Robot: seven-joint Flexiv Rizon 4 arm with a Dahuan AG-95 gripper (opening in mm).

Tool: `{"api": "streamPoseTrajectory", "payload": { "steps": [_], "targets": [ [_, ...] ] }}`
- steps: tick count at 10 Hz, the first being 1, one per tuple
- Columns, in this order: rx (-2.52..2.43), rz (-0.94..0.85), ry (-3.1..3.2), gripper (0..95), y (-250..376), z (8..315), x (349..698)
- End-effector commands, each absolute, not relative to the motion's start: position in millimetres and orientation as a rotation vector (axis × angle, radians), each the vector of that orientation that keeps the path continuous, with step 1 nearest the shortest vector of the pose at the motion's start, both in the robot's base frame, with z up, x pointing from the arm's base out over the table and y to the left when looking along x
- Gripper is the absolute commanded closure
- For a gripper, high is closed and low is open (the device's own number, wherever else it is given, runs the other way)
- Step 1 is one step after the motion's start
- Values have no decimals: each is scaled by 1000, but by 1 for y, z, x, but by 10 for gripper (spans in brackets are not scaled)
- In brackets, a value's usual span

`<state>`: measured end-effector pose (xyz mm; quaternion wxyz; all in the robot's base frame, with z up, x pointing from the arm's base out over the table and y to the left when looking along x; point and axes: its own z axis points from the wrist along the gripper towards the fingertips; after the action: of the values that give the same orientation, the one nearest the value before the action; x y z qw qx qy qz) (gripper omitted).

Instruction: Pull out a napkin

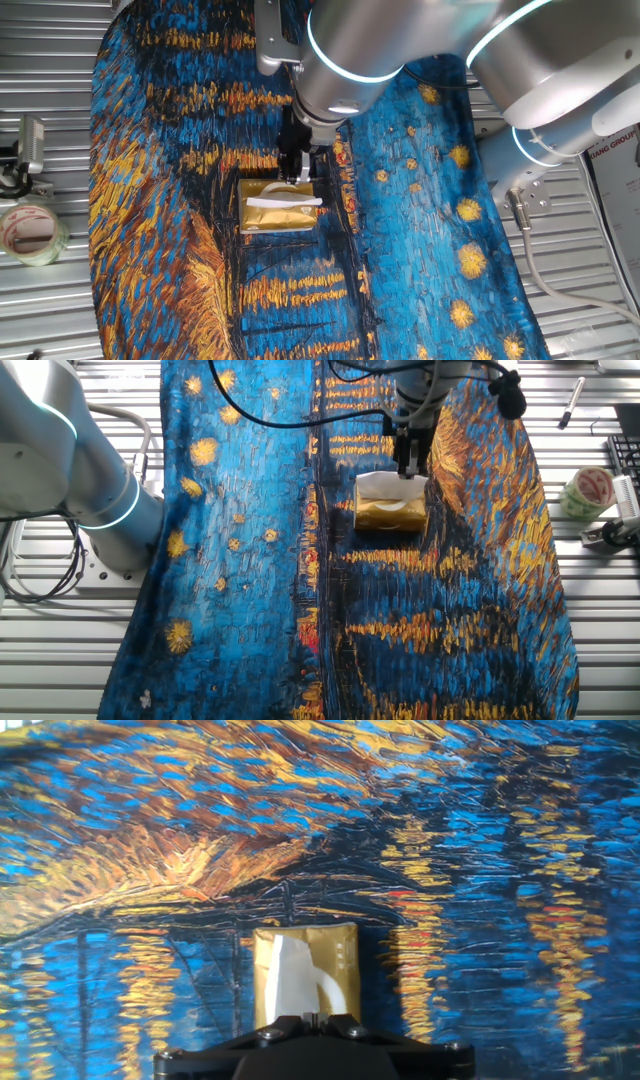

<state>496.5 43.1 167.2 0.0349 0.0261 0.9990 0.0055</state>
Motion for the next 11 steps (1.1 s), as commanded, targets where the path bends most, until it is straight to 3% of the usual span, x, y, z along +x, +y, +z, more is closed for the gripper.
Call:
{"api": "streamPoseTrajectory", "payload": {
  "steps": [1, 11],
  "targets": [
    [66, 16, 3070, 760, 44, 166, 497],
    [145, 12, 3062, 760, 71, 153, 502]
  ]
}}
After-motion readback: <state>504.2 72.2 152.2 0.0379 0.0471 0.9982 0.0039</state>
